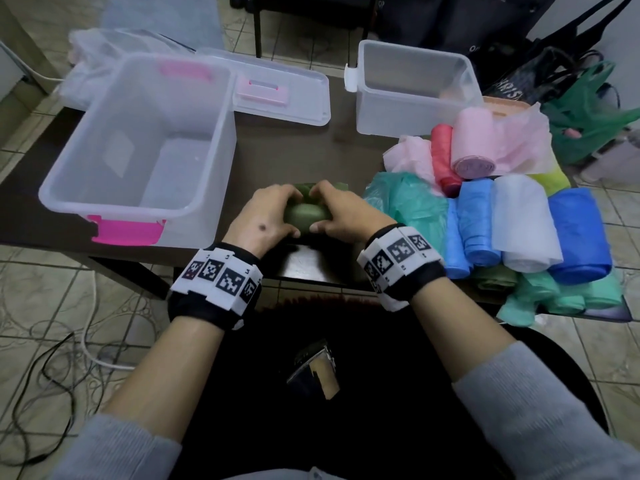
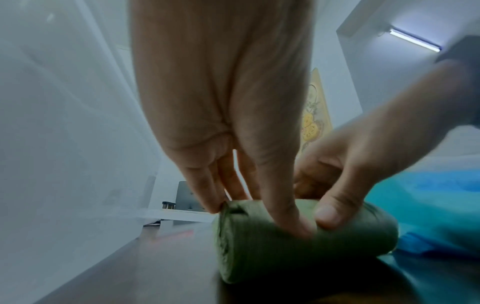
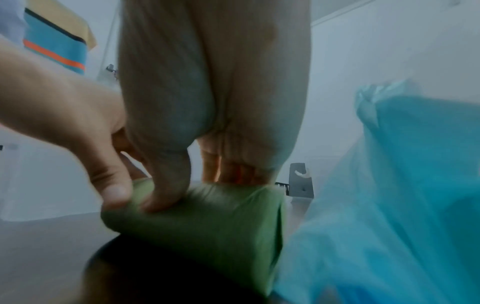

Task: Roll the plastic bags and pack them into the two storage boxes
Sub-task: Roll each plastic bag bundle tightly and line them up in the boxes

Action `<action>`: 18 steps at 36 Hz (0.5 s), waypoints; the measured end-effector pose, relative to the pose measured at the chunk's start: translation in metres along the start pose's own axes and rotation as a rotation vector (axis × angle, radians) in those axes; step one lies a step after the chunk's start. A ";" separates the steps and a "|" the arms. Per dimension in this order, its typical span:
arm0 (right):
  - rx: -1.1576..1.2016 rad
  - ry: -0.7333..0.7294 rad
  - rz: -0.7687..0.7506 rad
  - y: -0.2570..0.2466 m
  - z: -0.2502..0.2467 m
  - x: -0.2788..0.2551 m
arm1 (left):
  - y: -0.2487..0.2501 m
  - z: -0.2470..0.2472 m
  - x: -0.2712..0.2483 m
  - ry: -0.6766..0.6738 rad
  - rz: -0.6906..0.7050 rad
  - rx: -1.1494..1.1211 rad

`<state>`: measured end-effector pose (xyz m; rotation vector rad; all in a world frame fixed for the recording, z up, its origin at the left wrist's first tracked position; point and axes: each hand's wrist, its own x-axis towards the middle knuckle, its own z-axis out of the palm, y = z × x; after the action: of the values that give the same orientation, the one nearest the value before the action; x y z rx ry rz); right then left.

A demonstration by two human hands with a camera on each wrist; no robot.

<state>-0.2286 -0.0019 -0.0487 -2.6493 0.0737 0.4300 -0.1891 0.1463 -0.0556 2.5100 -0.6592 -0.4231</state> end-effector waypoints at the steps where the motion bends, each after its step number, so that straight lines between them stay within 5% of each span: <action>1: 0.008 -0.025 0.010 0.000 -0.002 0.000 | -0.001 0.000 -0.001 -0.007 -0.007 -0.024; 7: -0.004 -0.136 0.024 0.005 -0.004 -0.001 | -0.006 0.000 -0.009 -0.083 -0.008 -0.035; 18: -0.047 -0.182 0.083 0.006 -0.011 0.002 | -0.010 0.003 -0.006 -0.002 -0.022 -0.080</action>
<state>-0.2245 -0.0119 -0.0430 -2.6466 0.1182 0.7068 -0.1921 0.1559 -0.0626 2.4434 -0.6039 -0.4514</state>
